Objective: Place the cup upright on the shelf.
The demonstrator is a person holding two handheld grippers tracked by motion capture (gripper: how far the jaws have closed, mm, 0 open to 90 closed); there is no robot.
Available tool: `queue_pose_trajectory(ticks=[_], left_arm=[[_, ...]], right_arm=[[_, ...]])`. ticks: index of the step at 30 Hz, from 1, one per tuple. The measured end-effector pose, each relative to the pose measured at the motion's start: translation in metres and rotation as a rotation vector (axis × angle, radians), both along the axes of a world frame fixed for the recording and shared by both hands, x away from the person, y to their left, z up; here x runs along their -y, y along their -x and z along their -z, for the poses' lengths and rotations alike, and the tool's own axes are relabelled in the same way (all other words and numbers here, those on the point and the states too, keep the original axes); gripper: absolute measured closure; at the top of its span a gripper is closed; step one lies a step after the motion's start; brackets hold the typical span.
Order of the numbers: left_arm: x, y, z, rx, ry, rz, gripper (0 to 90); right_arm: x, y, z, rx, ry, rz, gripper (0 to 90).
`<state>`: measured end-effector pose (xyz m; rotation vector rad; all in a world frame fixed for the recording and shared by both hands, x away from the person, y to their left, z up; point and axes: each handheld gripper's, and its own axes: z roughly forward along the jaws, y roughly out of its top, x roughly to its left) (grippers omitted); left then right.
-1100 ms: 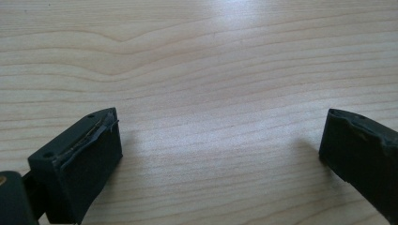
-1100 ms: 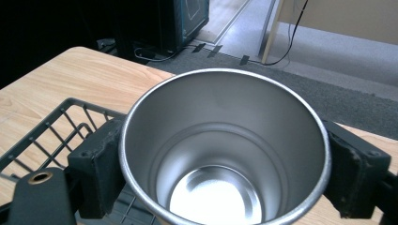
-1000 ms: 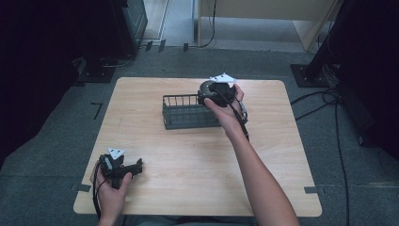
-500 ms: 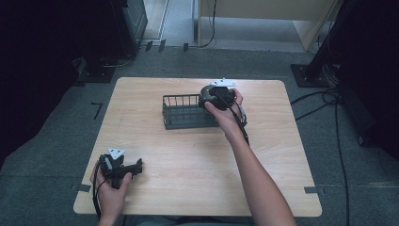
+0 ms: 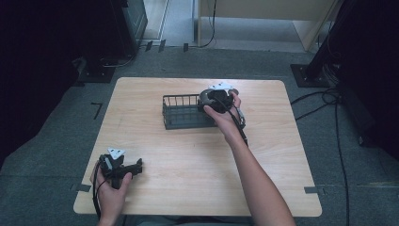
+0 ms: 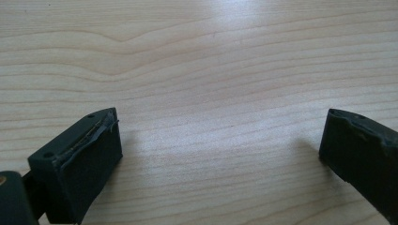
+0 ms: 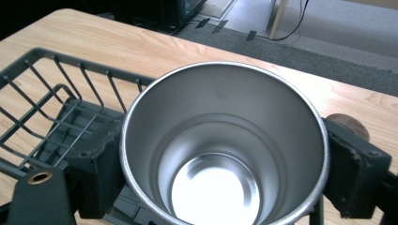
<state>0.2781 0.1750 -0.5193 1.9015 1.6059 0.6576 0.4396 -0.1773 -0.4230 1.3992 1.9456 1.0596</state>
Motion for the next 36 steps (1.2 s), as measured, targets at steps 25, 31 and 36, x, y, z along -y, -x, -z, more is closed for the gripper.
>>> queue_pose_trajectory(ticks=[25, 31, 36], left_arm=[[0.0, 0.0, 0.0, 0.0, 0.0, 0.0, 0.0], [0.0, 0.0, 0.0, 0.0, 0.0, 0.0, 0.0], [0.0, 0.0, 0.0, 0.0, 0.0, 0.0, 0.0]], right_arm=[[0.009, 0.01, -0.009, -0.015, 0.01, -0.027, 4.2], [0.017, 0.017, -0.015, -0.003, -0.005, -0.027, 3.4], [0.023, 0.023, -0.018, 0.006, -0.011, -0.031, 3.3]])
